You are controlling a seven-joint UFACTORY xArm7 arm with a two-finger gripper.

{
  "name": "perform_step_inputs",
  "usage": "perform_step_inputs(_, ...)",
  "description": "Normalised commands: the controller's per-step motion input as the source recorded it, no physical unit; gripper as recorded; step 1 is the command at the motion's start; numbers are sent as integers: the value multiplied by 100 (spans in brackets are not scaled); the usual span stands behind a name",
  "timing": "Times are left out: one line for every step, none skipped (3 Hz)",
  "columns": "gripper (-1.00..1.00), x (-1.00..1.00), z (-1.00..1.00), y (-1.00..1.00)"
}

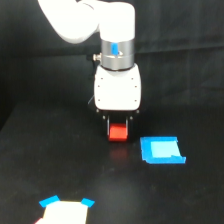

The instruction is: Pick up the red object from the table

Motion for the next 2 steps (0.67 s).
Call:
perform_step_inputs(-100, -62, 63, 12)
perform_step_inputs(-100, -59, 56, -31)
